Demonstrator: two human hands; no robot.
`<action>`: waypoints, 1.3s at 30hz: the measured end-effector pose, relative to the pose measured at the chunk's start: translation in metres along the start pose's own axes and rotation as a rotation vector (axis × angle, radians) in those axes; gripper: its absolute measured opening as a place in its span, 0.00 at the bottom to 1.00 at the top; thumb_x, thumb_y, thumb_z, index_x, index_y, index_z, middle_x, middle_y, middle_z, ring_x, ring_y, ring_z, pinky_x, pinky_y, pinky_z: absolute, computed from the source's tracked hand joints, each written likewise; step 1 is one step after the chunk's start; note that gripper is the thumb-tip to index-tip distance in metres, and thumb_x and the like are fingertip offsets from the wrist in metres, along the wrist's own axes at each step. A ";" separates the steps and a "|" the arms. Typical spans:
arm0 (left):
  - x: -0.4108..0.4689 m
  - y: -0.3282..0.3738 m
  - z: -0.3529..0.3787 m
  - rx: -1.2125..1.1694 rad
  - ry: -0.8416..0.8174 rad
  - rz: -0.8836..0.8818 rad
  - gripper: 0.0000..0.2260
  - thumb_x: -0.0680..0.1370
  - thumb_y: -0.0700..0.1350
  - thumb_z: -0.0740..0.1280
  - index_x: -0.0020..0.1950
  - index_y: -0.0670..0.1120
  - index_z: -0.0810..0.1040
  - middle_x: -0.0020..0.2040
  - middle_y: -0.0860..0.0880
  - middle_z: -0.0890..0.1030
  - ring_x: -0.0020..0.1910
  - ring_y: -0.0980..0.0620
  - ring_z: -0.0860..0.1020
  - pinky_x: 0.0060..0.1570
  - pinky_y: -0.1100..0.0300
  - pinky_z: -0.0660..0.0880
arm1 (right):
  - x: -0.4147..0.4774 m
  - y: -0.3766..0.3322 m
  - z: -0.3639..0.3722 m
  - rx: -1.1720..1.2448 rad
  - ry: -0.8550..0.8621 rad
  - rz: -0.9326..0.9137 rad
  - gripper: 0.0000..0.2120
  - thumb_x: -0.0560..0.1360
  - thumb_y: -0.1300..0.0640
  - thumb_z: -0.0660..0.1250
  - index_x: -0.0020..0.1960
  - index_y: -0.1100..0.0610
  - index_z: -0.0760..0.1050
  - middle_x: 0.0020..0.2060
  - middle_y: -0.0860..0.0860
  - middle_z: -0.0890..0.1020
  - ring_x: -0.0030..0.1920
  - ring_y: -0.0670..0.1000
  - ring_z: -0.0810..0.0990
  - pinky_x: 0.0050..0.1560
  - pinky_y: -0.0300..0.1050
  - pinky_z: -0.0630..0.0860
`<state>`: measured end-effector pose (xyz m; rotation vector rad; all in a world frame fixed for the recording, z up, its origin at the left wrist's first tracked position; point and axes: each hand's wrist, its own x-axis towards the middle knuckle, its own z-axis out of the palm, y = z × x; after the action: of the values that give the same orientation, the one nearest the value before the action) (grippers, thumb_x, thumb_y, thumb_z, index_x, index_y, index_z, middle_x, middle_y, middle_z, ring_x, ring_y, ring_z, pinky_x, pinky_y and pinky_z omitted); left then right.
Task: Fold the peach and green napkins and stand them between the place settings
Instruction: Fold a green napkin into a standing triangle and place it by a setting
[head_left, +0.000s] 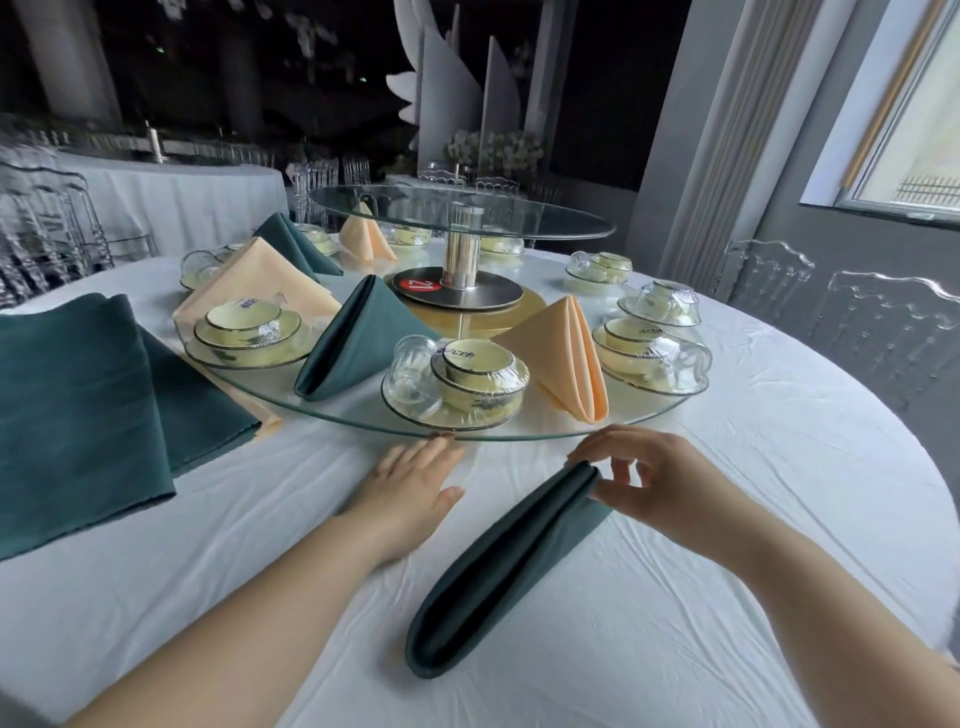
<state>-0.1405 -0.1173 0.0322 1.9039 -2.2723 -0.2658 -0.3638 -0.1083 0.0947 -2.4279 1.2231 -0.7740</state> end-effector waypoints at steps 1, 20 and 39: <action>0.001 -0.001 0.001 0.038 -0.006 -0.006 0.23 0.82 0.51 0.47 0.76 0.51 0.44 0.77 0.52 0.44 0.75 0.54 0.44 0.70 0.60 0.38 | 0.000 0.000 0.000 0.018 0.006 0.004 0.09 0.69 0.63 0.70 0.46 0.53 0.80 0.39 0.34 0.78 0.39 0.41 0.73 0.35 0.27 0.67; -0.007 -0.029 -0.006 0.118 -0.082 -0.150 0.32 0.79 0.61 0.50 0.75 0.51 0.38 0.76 0.54 0.38 0.75 0.52 0.40 0.71 0.56 0.46 | -0.004 -0.002 -0.011 0.006 0.008 0.170 0.08 0.71 0.65 0.67 0.44 0.52 0.77 0.29 0.43 0.74 0.31 0.38 0.73 0.36 0.29 0.67; 0.004 -0.014 0.005 0.090 0.107 -0.031 0.24 0.82 0.49 0.47 0.76 0.48 0.42 0.76 0.52 0.41 0.74 0.56 0.41 0.70 0.61 0.38 | -0.010 -0.021 0.002 0.030 -0.035 0.196 0.26 0.55 0.30 0.55 0.52 0.34 0.65 0.36 0.36 0.77 0.35 0.37 0.72 0.38 0.31 0.67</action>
<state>-0.1296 -0.1237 0.0241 1.9469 -2.2225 -0.0651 -0.3543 -0.0883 0.1006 -2.2463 1.3995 -0.6839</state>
